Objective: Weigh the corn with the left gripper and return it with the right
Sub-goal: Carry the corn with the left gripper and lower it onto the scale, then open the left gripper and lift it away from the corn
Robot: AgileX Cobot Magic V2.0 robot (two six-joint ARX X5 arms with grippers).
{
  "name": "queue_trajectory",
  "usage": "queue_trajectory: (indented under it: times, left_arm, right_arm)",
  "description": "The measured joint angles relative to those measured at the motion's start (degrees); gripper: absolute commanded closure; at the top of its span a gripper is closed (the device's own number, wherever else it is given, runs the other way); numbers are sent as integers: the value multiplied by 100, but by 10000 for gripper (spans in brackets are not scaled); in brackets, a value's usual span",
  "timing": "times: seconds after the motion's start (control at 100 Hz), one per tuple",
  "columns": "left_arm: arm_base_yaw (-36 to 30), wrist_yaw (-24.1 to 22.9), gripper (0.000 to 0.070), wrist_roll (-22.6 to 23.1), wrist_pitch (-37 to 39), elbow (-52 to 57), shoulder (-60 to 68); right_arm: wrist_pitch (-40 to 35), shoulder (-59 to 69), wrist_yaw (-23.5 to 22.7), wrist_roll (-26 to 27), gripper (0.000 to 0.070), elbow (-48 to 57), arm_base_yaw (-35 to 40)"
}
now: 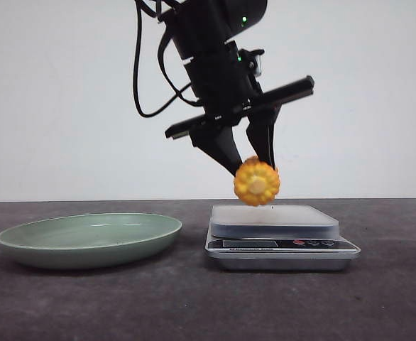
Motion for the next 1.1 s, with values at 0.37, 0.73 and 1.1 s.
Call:
queue_trajectory:
  times: [0.37, 0.73, 1.1]
  left_arm:
    - [-74, 44, 416, -44, 22, 0, 72]
    - [-94, 2, 253, -83, 70, 9, 249]
    - [-94, -55, 129, -59, 57, 37, 243]
  right_arm:
    - [-87, 0, 0, 0, 136, 0, 0]
    - [-197, 0, 0, -2, 136, 0, 0]
    - [-280, 0, 9, -48, 136, 0, 0]
